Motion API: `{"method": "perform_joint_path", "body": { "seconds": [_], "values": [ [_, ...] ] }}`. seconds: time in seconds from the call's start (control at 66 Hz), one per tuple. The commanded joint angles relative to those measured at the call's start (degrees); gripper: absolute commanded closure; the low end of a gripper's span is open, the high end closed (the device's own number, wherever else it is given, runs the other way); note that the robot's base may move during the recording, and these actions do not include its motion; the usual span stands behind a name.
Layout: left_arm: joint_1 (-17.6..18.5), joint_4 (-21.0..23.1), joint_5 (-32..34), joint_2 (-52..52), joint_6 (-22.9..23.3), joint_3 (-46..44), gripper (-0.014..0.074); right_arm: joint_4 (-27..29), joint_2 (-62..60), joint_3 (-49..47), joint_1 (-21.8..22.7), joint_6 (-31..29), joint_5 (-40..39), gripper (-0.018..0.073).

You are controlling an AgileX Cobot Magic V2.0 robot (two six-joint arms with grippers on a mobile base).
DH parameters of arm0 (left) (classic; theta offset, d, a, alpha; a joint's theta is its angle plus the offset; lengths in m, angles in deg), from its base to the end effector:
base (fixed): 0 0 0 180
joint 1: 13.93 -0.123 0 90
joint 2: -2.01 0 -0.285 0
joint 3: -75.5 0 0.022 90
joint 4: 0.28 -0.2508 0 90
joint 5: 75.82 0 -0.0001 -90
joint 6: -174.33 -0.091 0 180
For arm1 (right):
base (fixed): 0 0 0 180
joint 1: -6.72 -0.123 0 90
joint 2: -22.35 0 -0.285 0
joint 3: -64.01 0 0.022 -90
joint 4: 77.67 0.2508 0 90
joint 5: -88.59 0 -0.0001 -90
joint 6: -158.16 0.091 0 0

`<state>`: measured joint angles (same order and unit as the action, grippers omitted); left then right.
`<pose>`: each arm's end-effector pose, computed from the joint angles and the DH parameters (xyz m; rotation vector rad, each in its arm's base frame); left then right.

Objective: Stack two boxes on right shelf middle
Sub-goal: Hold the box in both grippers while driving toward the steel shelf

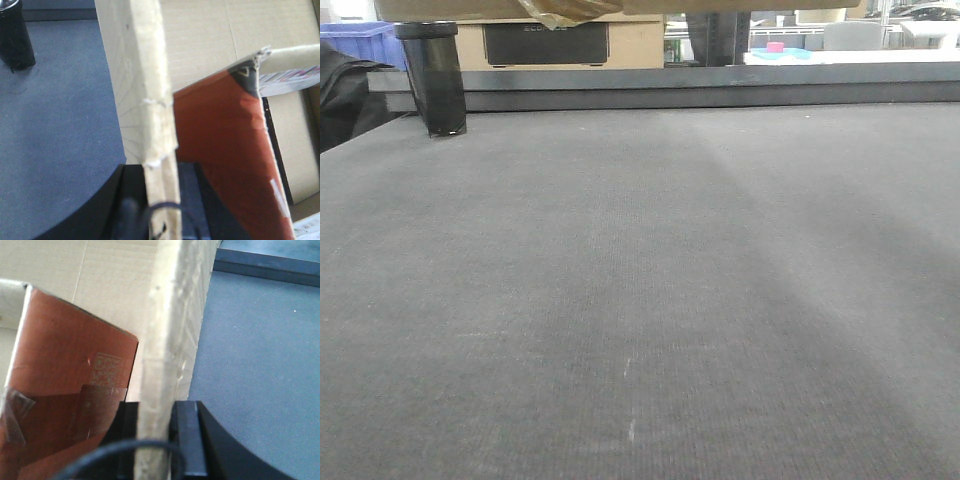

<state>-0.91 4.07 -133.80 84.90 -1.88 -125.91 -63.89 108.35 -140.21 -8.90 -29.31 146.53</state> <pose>0.2458 -0.0629 0.5002 0.1657 2.0872 -0.2697 0.2538 0.0900 0.5020 -0.4080 2.0464 0.3767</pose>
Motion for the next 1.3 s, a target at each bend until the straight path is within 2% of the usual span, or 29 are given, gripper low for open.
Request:
{"method": "perform_joint_path", "body": {
  "seconds": [0.0, 1.287],
  "values": [
    [0.0, -0.6, 2.1, -1.0, -0.6, -0.3, 0.0708, -1.5, -0.7, -0.6, 0.4, -0.7, -3.5, 0.0712],
    [0.0, -0.6, 2.1, -1.0, -0.6, -0.3, 0.0708, -1.5, -0.5, -0.6, 0.4, -0.7, -3.5, 0.0712]
  ]
}}
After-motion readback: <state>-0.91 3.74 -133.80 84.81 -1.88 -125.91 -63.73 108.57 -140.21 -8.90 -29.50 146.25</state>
